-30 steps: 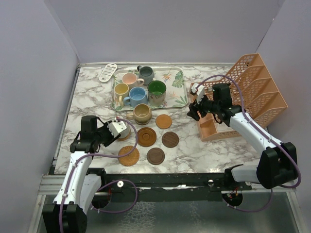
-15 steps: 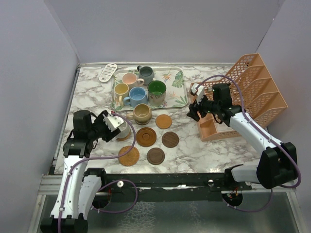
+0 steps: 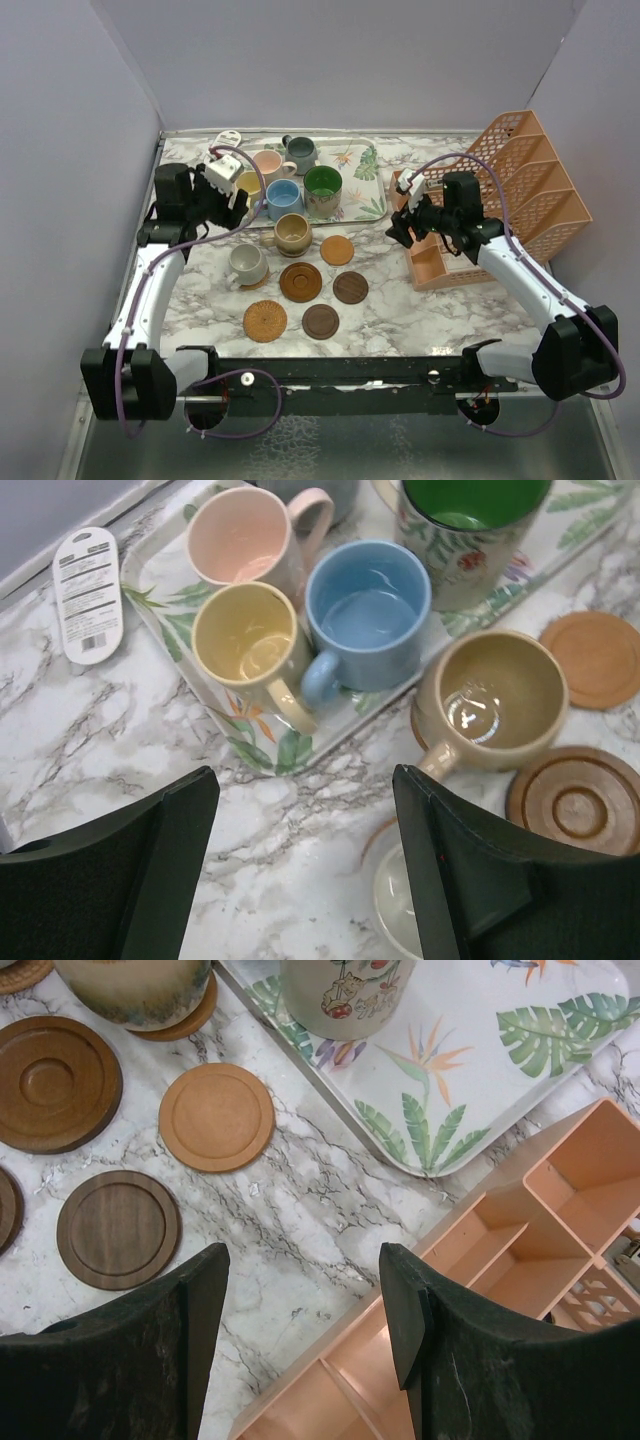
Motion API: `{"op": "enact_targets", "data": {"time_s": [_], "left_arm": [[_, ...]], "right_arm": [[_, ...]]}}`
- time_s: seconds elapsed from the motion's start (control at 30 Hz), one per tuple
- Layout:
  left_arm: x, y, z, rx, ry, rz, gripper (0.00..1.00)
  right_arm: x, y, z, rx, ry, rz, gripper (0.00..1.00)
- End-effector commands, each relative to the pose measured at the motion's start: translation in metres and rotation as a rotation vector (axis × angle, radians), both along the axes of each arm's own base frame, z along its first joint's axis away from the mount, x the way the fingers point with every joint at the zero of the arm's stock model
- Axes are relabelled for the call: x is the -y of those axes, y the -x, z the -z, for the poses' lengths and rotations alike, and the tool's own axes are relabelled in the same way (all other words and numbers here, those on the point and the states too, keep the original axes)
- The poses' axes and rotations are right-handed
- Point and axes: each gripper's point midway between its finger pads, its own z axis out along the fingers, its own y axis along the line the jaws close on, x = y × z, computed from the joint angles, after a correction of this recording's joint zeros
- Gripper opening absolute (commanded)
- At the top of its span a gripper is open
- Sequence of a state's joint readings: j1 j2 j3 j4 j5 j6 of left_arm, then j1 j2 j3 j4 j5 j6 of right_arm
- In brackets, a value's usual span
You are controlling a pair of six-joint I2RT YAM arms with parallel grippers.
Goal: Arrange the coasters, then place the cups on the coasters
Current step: Pick up the cup from the tray.
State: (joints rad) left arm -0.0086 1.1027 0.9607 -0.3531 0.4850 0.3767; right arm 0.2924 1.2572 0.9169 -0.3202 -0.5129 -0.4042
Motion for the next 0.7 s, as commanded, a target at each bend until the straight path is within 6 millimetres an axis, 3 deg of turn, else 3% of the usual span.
{"op": "enact_targets", "data": {"time_s": [0.0, 0.13, 0.33, 0.47, 0.53, 0.67], "left_arm": [[-0.017, -0.053, -0.023, 0.047, 0.072, -0.185, 0.74], [-0.028, -0.086, -0.011, -0.017, 0.110, -0.307, 0.74], [-0.035, -0.127, 0.026, -0.117, 0.108, -0.386, 0.73], [-0.027, -0.146, 0.045, -0.170, 0.135, -0.365, 0.64], [-0.027, -0.153, 0.064, -0.209, 0.117, -0.368, 0.61], [-0.025, -0.165, 0.074, -0.210, 0.062, -0.345, 0.59]], "right_arm": [[0.006, -0.005, -0.005, 0.036, 0.011, 0.028, 0.63], [0.011, -0.004, 0.000, 0.048, 0.031, 0.039, 0.63], [0.017, -0.008, 0.005, 0.048, 0.052, 0.053, 0.63], [0.019, -0.009, 0.012, 0.036, 0.068, 0.055, 0.63], [0.018, -0.009, 0.014, 0.031, 0.069, 0.053, 0.63], [0.016, -0.007, 0.017, 0.021, 0.066, 0.043, 0.63]]}}
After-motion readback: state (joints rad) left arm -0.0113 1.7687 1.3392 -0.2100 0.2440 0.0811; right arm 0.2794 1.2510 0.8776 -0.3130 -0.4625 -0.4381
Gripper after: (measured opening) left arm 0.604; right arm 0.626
